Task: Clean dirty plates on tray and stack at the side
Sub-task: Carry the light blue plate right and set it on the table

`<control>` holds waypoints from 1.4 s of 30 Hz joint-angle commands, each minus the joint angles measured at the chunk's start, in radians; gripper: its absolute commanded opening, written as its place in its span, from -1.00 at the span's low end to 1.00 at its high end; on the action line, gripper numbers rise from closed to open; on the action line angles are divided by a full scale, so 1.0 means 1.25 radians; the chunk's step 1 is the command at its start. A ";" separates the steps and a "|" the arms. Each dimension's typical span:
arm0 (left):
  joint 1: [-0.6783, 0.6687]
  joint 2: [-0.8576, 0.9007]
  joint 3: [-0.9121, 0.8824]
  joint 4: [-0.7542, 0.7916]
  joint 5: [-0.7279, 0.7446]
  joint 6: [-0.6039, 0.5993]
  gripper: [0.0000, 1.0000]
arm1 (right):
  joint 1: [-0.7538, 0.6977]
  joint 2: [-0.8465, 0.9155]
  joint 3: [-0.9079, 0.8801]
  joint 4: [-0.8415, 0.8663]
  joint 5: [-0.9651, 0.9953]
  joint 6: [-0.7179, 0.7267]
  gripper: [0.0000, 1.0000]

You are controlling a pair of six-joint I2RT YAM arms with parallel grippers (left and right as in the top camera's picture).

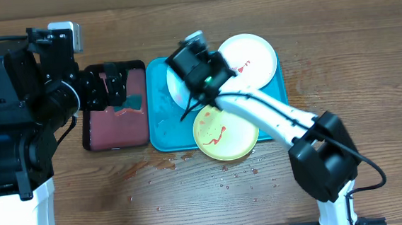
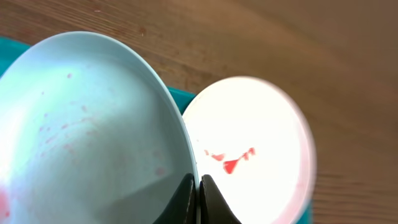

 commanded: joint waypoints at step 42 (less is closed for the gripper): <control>-0.196 0.074 -0.378 0.142 -0.165 -0.037 0.99 | -0.957 -0.087 -0.038 -0.179 -0.560 0.031 -0.92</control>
